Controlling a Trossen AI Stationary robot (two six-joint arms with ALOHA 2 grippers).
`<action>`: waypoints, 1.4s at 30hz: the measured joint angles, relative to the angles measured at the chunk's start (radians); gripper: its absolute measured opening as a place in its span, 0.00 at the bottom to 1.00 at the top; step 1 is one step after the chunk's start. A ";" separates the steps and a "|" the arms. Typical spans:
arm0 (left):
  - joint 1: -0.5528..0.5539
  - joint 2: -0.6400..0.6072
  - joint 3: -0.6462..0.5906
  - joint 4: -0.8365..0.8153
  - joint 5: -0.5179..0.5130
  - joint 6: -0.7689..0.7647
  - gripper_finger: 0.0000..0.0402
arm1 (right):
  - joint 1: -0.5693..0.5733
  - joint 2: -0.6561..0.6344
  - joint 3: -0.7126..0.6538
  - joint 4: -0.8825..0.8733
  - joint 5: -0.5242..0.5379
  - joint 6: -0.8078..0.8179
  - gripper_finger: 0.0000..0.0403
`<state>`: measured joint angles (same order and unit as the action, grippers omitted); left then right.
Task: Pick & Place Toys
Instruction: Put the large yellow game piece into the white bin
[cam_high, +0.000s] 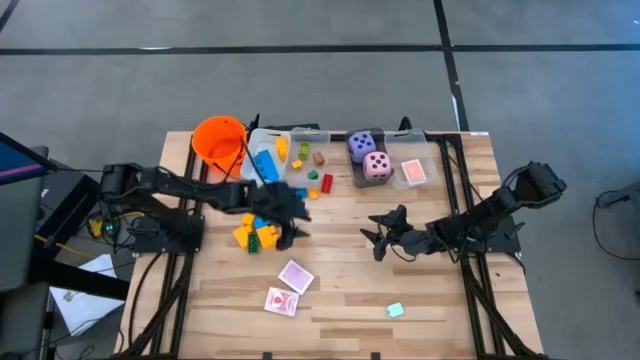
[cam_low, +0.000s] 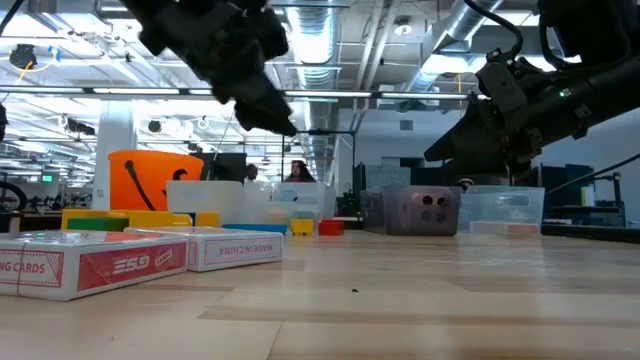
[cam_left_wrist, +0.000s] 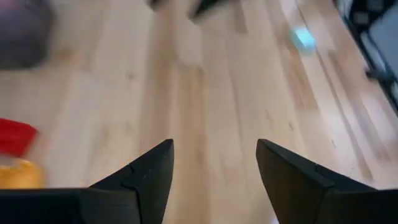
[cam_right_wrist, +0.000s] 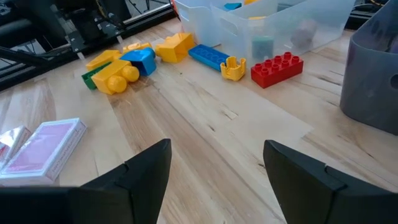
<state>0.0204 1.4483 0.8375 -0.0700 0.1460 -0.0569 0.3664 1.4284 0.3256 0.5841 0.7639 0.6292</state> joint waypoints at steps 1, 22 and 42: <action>-0.023 0.000 0.000 -0.023 -0.020 0.002 0.54 | 0.000 0.000 0.000 -0.001 0.000 0.000 0.62; -0.217 0.000 0.000 -0.554 -0.154 -0.161 0.64 | -0.158 0.000 0.000 0.002 0.027 -0.061 0.62; -0.131 0.000 0.000 -0.641 -0.191 -0.288 0.77 | -0.362 0.000 0.000 0.006 0.019 -0.108 0.62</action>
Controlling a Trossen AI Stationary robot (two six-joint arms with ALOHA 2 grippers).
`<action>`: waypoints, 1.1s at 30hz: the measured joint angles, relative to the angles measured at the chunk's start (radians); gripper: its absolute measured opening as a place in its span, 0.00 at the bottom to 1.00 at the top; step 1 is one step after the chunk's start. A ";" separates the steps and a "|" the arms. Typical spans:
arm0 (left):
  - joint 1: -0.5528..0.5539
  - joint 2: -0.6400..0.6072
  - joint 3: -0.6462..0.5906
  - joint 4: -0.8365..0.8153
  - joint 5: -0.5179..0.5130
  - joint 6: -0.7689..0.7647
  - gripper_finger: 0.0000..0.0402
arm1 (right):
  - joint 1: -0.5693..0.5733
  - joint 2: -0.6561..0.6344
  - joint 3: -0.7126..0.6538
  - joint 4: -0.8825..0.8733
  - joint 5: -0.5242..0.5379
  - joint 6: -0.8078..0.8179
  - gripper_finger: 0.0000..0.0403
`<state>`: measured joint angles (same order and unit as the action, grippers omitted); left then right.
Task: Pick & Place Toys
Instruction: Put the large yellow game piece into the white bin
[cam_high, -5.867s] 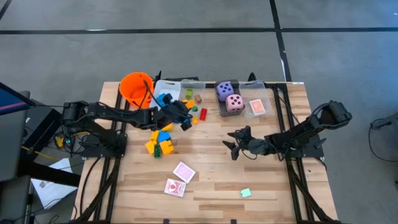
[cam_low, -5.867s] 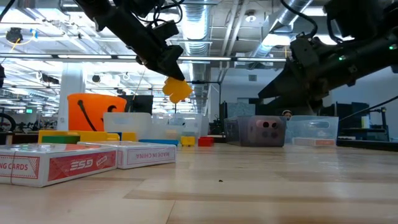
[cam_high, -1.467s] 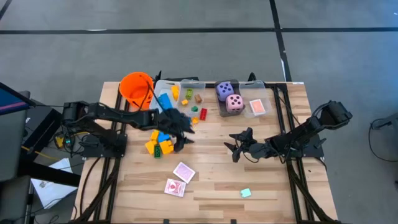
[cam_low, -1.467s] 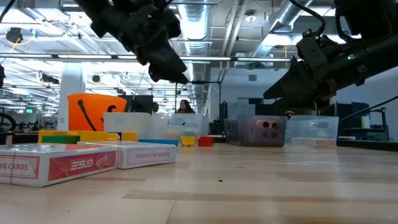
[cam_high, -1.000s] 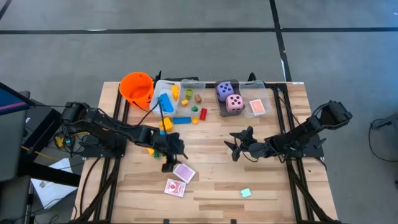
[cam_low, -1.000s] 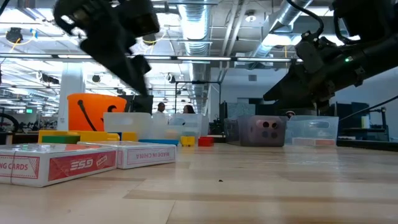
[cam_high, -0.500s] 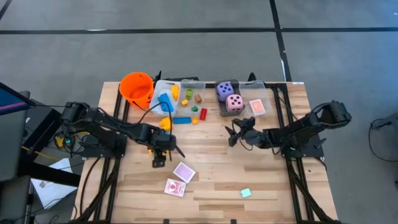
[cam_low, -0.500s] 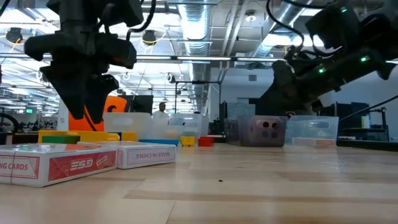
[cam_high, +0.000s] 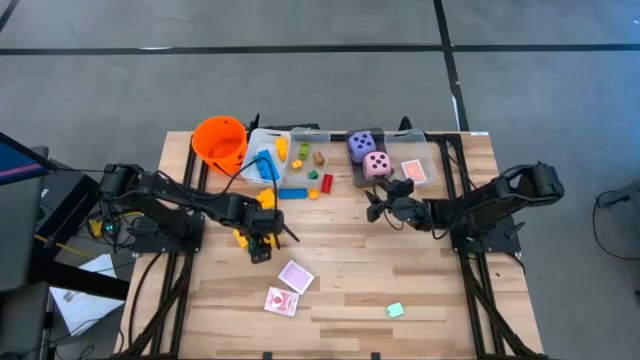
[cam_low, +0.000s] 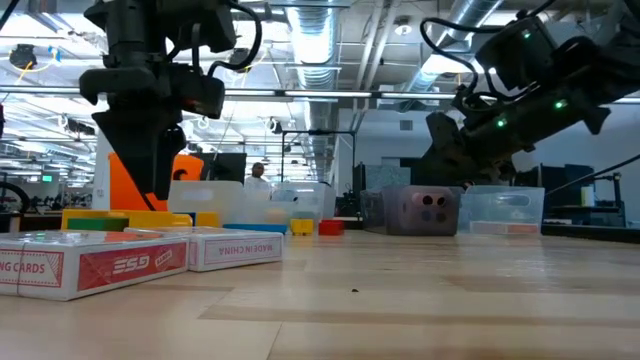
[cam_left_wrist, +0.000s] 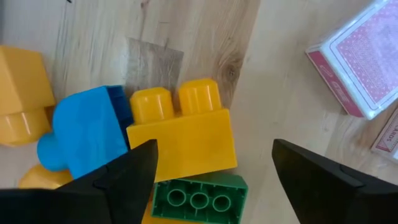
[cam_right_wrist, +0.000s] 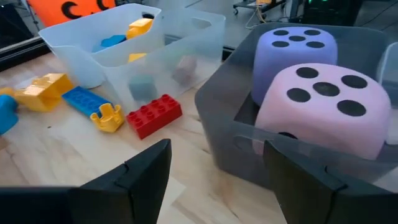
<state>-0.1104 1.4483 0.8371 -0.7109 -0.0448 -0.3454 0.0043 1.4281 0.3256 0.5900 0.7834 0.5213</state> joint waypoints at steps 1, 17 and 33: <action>0.000 0.000 0.000 0.000 0.000 0.000 0.78 | -0.003 0.000 0.000 0.000 0.000 0.000 0.62; 0.005 0.000 -0.026 -0.006 -0.042 -0.052 0.88 | -0.005 0.000 0.000 0.000 -0.002 0.000 0.62; 0.018 -0.003 -0.100 0.136 -0.050 -0.102 0.91 | -0.005 0.000 0.000 -0.003 -0.043 0.002 0.62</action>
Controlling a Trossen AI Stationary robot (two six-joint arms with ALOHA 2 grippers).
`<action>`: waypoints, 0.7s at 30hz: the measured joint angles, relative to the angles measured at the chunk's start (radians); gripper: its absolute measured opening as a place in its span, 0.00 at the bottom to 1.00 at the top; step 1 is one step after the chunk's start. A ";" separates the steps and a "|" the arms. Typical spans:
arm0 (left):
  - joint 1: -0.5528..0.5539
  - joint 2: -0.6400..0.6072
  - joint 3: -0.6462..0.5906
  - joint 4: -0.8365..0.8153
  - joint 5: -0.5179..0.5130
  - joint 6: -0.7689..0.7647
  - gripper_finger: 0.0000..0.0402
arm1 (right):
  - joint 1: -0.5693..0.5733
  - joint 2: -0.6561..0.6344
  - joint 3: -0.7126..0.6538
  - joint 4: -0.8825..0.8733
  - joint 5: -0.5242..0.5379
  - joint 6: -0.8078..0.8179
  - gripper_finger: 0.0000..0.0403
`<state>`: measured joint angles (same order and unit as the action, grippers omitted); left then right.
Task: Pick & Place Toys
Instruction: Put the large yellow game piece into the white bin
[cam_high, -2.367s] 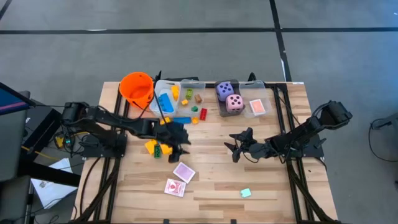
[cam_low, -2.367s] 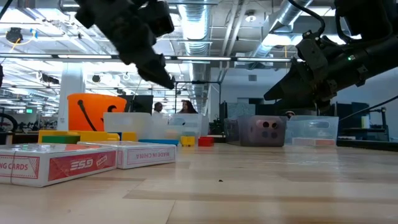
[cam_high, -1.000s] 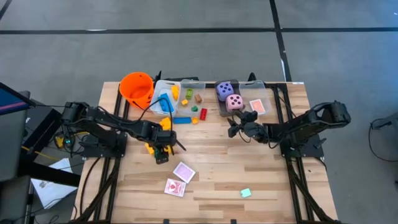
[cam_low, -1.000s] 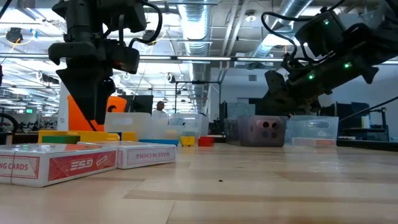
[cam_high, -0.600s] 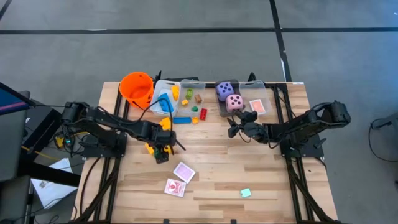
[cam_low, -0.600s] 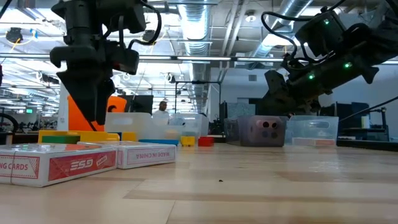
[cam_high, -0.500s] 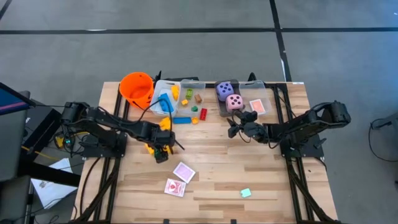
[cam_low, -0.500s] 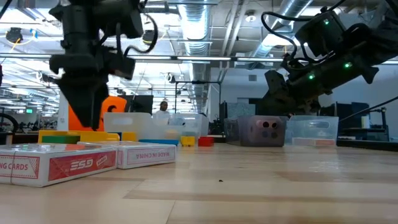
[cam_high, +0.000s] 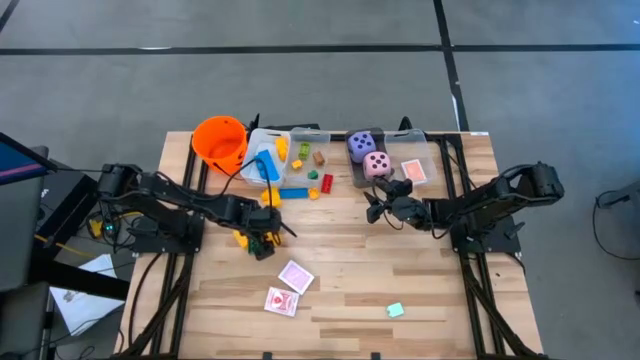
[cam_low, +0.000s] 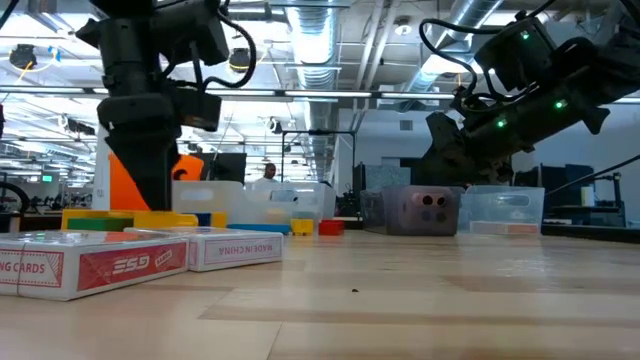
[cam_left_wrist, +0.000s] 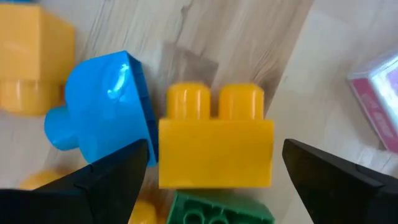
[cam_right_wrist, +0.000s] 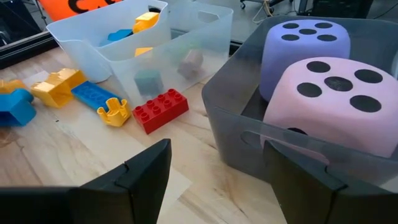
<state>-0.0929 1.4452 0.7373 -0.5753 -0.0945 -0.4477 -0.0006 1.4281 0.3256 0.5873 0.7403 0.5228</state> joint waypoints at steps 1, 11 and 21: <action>0.000 0.000 -0.001 0.016 0.001 0.012 0.91 | 0.000 0.000 0.000 0.000 0.000 0.000 0.62; 0.000 0.002 -0.001 0.058 0.012 0.033 0.91 | 0.000 0.000 0.000 -0.007 -0.007 -0.001 0.62; -0.001 0.002 0.000 0.009 0.012 0.024 0.92 | 0.000 0.000 0.000 -0.011 -0.008 -0.001 0.62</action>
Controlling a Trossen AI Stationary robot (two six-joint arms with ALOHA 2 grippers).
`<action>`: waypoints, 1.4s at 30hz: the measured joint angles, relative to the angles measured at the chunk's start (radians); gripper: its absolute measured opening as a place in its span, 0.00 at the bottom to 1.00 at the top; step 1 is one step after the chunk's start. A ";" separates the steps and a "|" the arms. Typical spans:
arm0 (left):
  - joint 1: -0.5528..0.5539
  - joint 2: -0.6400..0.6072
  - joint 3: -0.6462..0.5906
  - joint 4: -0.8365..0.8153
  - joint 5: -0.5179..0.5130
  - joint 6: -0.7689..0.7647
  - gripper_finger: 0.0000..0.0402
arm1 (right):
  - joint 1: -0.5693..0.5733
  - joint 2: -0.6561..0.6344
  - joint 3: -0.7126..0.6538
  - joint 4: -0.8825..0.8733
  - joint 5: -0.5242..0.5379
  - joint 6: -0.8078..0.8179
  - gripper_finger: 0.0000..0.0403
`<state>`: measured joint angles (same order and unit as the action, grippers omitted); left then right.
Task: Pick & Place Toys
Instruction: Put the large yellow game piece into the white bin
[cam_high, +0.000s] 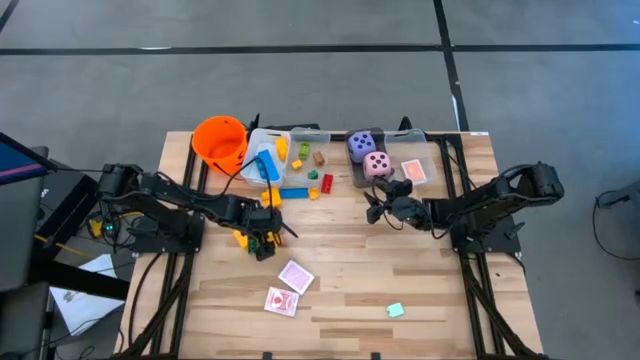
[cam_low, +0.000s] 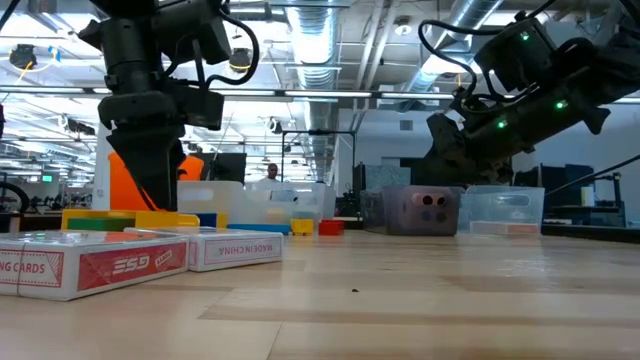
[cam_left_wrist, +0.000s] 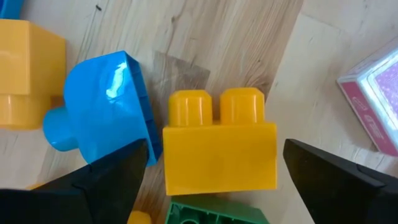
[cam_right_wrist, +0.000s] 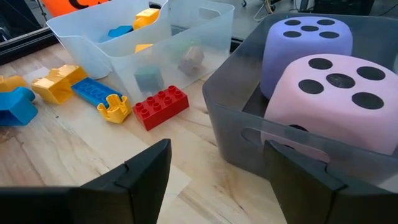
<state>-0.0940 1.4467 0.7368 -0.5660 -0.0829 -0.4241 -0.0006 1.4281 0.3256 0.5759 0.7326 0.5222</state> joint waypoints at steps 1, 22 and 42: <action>0.000 0.000 0.000 -0.001 0.001 0.000 0.92 | 0.000 0.000 0.000 -0.002 0.000 0.000 0.62; -0.084 0.005 -0.005 0.006 0.081 -0.007 0.93 | 0.000 0.000 0.000 -0.002 -0.002 0.001 0.62; -0.090 0.003 -0.004 0.080 0.041 0.249 0.93 | 0.000 0.000 0.000 -0.005 -0.002 0.001 0.62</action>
<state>-0.1844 1.4502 0.7330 -0.4865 -0.0418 -0.1751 -0.0006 1.4281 0.3260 0.5705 0.7311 0.5228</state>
